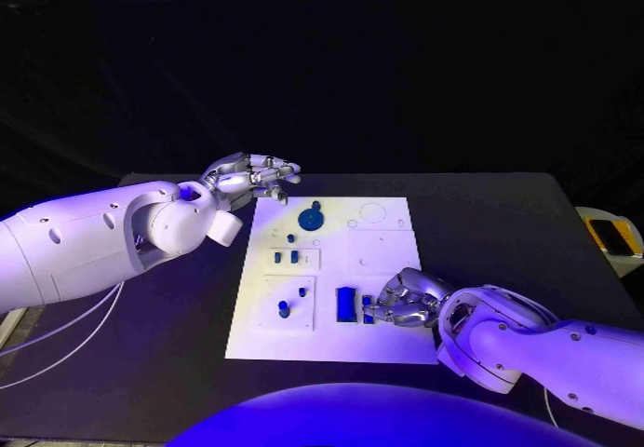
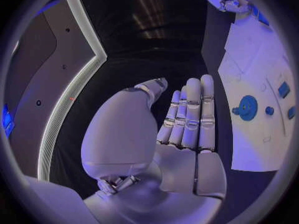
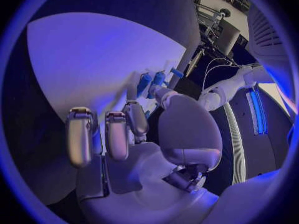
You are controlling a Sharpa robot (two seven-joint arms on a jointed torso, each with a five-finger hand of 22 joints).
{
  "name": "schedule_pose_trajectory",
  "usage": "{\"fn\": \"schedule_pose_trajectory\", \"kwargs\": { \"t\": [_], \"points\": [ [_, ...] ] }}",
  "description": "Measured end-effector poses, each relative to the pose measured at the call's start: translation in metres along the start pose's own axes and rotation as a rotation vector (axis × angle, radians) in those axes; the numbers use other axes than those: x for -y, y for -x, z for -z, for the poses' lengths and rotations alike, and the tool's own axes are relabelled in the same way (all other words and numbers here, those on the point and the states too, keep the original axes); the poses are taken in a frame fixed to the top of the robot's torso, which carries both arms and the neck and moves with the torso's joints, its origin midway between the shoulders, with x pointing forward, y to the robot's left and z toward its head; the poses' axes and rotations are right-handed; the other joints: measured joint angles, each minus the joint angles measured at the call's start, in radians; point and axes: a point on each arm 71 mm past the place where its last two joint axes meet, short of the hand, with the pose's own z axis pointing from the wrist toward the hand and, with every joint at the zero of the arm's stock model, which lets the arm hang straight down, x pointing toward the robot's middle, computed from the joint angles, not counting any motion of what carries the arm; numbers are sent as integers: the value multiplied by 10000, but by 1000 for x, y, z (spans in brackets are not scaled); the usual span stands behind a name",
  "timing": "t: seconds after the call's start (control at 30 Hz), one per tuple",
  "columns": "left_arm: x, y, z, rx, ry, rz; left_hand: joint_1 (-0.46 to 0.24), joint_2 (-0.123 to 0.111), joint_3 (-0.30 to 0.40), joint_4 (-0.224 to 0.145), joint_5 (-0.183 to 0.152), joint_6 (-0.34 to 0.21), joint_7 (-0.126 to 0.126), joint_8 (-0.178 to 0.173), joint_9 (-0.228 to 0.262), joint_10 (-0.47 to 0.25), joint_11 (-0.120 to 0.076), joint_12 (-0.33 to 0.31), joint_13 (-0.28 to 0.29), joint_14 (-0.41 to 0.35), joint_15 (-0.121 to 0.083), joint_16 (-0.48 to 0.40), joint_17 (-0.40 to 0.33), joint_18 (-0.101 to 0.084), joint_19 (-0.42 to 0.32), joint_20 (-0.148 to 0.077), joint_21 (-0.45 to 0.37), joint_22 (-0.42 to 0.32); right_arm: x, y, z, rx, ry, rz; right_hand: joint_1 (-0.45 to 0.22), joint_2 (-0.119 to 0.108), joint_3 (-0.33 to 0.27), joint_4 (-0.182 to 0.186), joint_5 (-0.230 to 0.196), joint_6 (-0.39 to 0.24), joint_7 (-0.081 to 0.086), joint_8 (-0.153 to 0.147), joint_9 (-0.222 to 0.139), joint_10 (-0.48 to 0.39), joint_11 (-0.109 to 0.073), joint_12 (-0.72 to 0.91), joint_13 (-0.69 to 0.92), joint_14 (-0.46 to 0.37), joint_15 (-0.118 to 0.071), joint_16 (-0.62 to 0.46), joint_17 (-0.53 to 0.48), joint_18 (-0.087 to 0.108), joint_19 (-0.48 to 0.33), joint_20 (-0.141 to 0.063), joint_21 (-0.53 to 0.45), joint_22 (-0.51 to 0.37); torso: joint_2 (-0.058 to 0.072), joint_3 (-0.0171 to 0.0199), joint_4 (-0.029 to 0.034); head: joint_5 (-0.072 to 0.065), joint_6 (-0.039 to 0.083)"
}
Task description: Assemble the parts on the task board
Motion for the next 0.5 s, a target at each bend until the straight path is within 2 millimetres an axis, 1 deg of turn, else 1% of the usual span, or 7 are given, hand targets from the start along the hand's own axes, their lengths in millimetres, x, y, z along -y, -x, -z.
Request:
{"fn": "schedule_pose_trajectory", "kwargs": {
  "t": [0.1,0.17,0.33,0.4,0.47,0.5],
  "points": [
    [0,0,0,5,3,-1,0,0,28,28,0,0,0,0,0,0,0,0,0,0,0,0,0,0,0,0,0,0,0,0,1,-44,53,25,348,-45,-133,-133,-209,0,0,-55,0,0,0,0,-1,0,0,0,0,1,0,0,0,0,1,1,-1,1,-8],
    [0,0,0,9,5,-3,0,0,28,28,0,0,0,0,0,0,0,0,0,0,0,0,0,0,0,0,0,0,0,0,2,-79,108,40,372,-69,-181,-146,-329,0,0,-55,-9,0,0,0,-1,0,0,0,0,0,0,0,0,0,3,1,-1,1,-10],
    [0,1,0,17,11,-5,0,0,28,28,0,0,0,0,0,0,0,0,0,0,0,0,0,0,0,0,0,1,-1,-1,3,-130,255,53,371,-70,-414,51,-586,0,0,-55,-25,0,0,0,-2,0,0,0,-1,0,0,0,0,-1,3,-3,-1,-6,-12],
    [0,1,0,20,15,-6,0,0,28,28,0,-3,3,0,0,0,0,0,0,0,0,0,0,0,0,0,0,-1,0,-1,4,-128,289,51,366,-65,-513,149,-586,0,0,-55,-25,0,0,0,-2,0,0,0,0,1,0,0,0,-1,3,-3,0,-9,-12],
    [0,1,0,24,19,-6,0,0,28,28,0,-57,-12,0,0,0,0,0,0,0,0,0,0,0,0,0,0,-13,0,0,4,-125,306,49,381,58,-570,207,-538,0,0,-55,-34,0,0,31,-2,0,0,0,0,1,0,0,17,-2,3,-3,1,-11,-14],
    [0,1,0,25,22,-7,0,0,28,28,0,-57,-12,0,0,0,0,-1,0,0,0,0,0,-1,0,0,0,-13,1,0,4,-123,310,48,379,54,-571,206,-504,0,0,-55,-34,0,0,31,-2,0,0,0,0,1,0,0,41,-2,3,-5,1,-11,-15]
  ]
}}
